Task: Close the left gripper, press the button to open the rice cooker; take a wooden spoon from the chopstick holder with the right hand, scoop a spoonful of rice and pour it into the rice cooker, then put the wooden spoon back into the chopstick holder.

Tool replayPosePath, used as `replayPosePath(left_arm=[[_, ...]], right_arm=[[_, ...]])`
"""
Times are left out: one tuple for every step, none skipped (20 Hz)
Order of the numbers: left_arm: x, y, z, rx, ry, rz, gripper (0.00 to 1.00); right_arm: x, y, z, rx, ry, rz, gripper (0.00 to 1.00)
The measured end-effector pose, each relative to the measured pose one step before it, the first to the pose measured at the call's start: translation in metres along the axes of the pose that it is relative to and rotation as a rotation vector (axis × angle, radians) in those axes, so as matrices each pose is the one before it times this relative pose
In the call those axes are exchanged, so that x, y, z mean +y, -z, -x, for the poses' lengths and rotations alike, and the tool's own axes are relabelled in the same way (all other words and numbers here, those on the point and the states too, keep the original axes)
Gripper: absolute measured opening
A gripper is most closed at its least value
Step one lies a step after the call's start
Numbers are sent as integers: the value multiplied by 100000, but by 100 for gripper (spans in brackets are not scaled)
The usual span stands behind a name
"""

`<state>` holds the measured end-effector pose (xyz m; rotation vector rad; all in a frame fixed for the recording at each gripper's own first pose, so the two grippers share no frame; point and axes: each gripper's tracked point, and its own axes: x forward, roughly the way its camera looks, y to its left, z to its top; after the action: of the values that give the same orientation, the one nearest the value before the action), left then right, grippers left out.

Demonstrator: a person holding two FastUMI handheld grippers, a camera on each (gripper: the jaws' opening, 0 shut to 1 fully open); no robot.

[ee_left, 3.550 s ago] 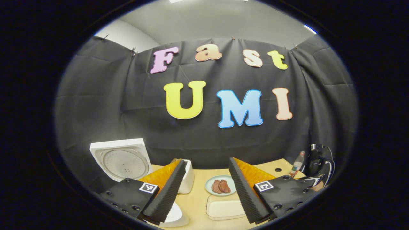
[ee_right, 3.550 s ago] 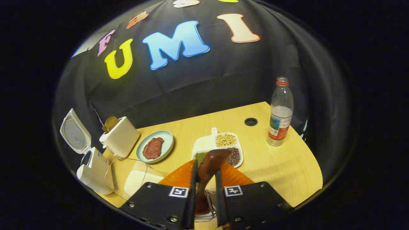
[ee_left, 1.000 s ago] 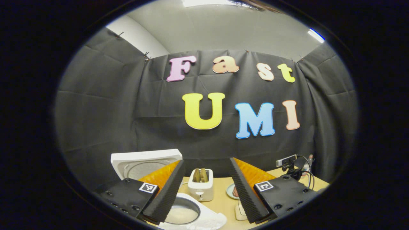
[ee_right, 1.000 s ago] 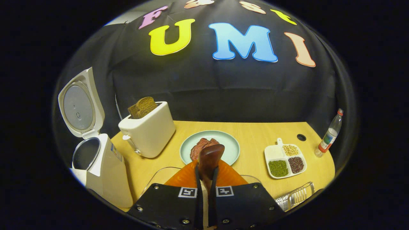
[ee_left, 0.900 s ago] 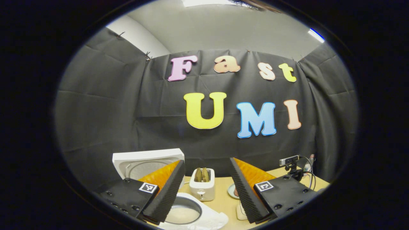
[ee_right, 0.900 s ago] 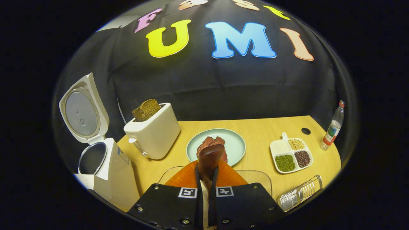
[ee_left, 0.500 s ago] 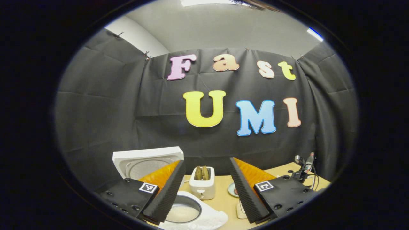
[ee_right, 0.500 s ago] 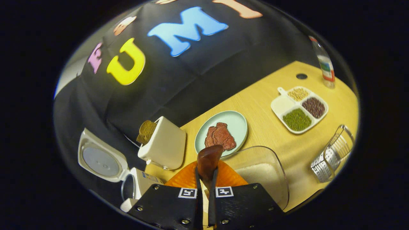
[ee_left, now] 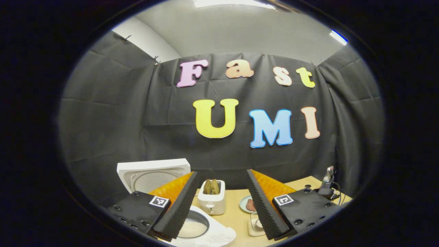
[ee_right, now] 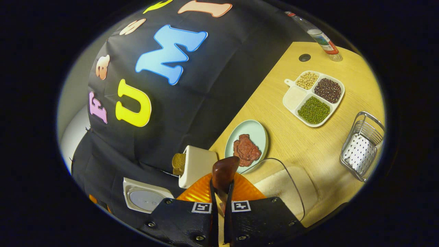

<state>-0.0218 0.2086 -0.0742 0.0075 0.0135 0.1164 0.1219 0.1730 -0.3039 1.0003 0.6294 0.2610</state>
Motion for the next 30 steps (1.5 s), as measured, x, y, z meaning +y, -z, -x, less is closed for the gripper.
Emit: replayPosePath(left_arm=[[-62,-189,111,-300,-84,901,99],[24,-63,69,-265,-204,500,95],[-37,-117,81,-141,-134,155,93],[-80,39,116,156,77,171,92],[-143,41,125,332,769,609,92],[-174,-36,99,200,899,1008,94],[-156,-160,145,-143,916,1062,97],[214,4,105,-73,334,675,99],[304,-69,132,-142,-93,300,99],[282,-70,125,-184,-100,145,97],[260,-193,226,-518,-37,75,94],[324,-96,188,-257,42,-173,92],[337,45,384,10,-49,-468,92],[354,221,264,143,-269,-473,92],[416,72,282,47,-220,-91,92],[440,-87,212,-92,-174,164,92],[413,-121,215,-233,-226,136,92],[493,140,301,-129,-299,42,92],[521,-30,317,-150,-213,5,92],[427,-88,51,-244,-71,109,92],[301,-121,196,-273,270,88,92],[283,-116,101,-443,341,65,92],[290,-290,102,-523,494,119,92],[157,-173,106,-482,727,136,92],[319,-323,52,-556,356,117,92],[528,-322,-30,-759,-385,29,92],[608,-309,-5,-800,-580,100,92],[568,-260,-8,-568,-682,198,92],[611,-171,-64,-278,-653,206,92],[514,73,-104,43,-633,172,92]], right_arm=[[812,-602,467,-709,-1855,-2124,7],[754,-468,442,-576,-1859,-1747,7],[789,-438,383,-632,-1549,-813,7],[1077,-351,493,-410,-1383,408,7],[876,-233,329,-206,-750,996,7],[1047,-77,257,-64,-860,771,11],[929,-112,353,-286,-567,459,7],[1040,124,274,-394,-969,293,7],[782,-16,152,-409,-382,632,7],[831,178,50,-159,-589,398,7],[692,114,30,168,-414,571,6],[774,345,-48,117,-311,486,6],[655,269,-201,162,-564,423,6],[779,375,-156,186,-606,289,7],[596,356,-173,413,-494,26,6],[550,496,-238,490,-438,-453,7],[419,511,-455,632,-479,-446,7],[391,565,-405,670,-289,-258,7],[381,455,-436,853,-344,-166,7],[534,614,-342,709,-378,-140,7],[446,511,-419,703,-448,-17,7],[521,620,-462,803,-476,31,7],[378,581,-525,828,-399,123,7],[449,660,-477,880,-484,198,7],[432,659,-388,984,-437,141,7],[496,806,-520,1212,-428,227,7],[346,772,-589,1193,-249,482,6],[281,855,-582,1338,-188,466,7],[376,803,-552,1299,-225,645,7],[265,923,-770,1433,-205,657,7]])
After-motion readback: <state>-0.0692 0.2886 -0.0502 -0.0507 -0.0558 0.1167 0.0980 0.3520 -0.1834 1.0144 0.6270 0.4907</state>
